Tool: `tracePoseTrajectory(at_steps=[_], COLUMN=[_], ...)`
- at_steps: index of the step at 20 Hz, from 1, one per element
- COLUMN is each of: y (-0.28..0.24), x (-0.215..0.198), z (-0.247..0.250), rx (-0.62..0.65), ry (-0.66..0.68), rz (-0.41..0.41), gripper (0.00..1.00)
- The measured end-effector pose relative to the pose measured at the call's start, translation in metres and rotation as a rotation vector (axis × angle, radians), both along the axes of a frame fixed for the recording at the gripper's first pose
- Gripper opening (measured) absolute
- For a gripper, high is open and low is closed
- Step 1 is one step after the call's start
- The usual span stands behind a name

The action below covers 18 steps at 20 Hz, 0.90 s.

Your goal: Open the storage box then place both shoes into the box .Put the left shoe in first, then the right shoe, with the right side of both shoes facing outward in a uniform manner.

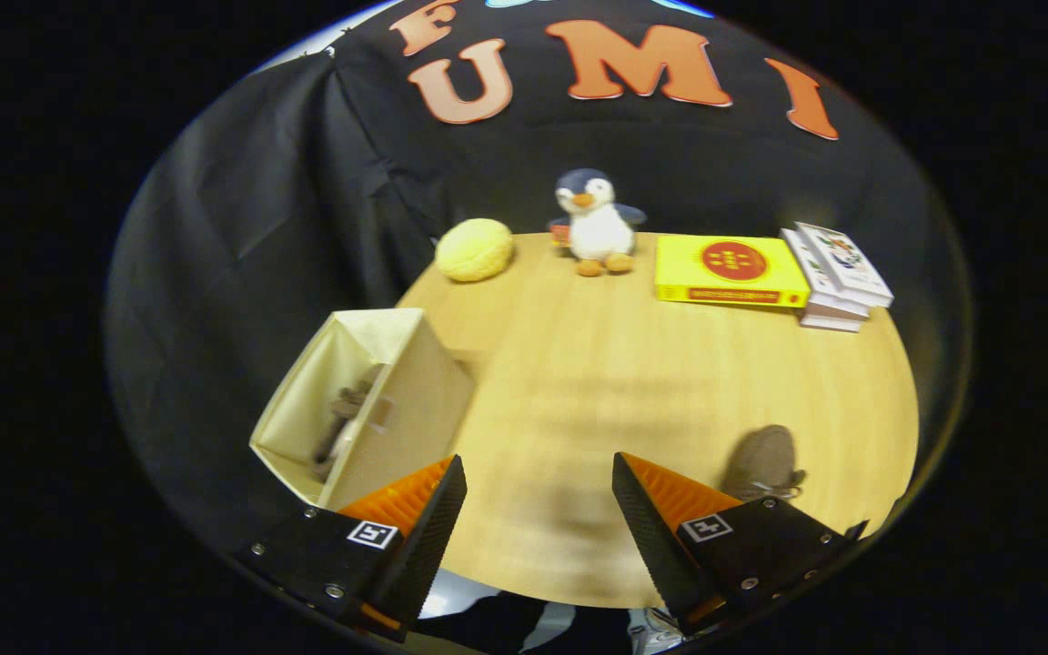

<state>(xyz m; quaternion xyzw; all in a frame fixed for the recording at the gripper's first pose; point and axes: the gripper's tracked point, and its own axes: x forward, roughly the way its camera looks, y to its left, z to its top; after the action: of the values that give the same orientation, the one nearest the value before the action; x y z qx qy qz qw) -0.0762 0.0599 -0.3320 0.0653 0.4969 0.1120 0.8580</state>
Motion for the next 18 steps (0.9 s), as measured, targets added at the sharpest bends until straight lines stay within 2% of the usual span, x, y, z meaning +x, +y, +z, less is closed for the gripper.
tracePoseTrajectory(at_steps=[4,7,8,12,15,17,18], y=[-0.096,-0.151,-0.166,-0.188,-0.198,-0.192,-0.19], x=[-0.032,-0.05,-0.057,-0.07,-0.049,-0.042,-0.039], z=[-0.051,-0.085,-0.1,-0.137,-0.152,-0.159,-0.159], rx=[-0.125,-0.224,-0.256,-0.261,-0.252,-0.211,-0.197], ry=[0.079,0.099,0.124,0.179,0.126,0.124,0.123], rz=[-0.112,-0.147,-0.159,-0.21,-0.265,-0.298,-0.312], gripper=[0.93,0.88,0.84,0.63,0.54,0.44,0.35])
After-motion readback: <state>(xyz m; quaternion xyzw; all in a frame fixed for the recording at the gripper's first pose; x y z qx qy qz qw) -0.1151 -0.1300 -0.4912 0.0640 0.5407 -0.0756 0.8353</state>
